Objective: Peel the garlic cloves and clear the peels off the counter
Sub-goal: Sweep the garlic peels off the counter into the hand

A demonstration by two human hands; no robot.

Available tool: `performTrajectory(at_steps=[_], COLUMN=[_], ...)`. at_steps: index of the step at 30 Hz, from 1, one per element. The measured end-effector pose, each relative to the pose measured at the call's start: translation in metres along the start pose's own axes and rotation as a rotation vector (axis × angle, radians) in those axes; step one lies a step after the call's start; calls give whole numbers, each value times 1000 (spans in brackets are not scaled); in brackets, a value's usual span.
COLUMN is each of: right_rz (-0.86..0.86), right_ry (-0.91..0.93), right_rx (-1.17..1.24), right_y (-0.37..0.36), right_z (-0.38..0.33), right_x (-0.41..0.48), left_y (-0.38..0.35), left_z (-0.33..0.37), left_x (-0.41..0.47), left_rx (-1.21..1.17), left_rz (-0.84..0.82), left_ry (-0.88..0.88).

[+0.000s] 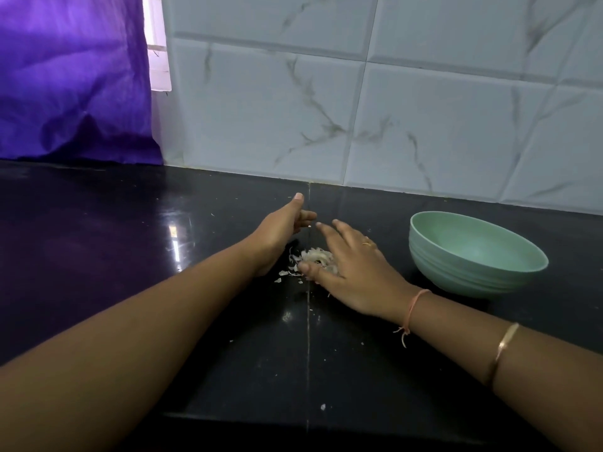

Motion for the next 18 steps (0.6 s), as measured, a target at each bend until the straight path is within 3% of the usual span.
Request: performTrajectory(at_steps=[4, 8, 11, 14, 18], right_rz=[91, 75, 146, 156, -9], right_ry=[-240, -135, -171, -180, -189], right_rx=[169, 552, 804, 823, 622], right_y=[-6, -3, 0, 4, 7], right_z=[15, 8, 5, 11, 16], right_x=[17, 23, 35, 56, 75], left_y=[-20, -34, -23, -3, 10], left_z=[0, 2, 7, 10, 11], left_x=[-5, -11, -6, 1, 5], left_rx=[-77, -199, -282, -327, -330], left_rz=[-26, -28, 147, 286, 306], left_ry=[42, 71, 14, -28, 7])
Point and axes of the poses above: each hand's wrist, its own x-axis towards the middle knuckle, its own y-axis out of the back of the hand, z = x × y, the point moved 1 cm from there along x, towards the middle knuckle, and after that the axes turned 4 degrees about y, right-handed, at the moved point
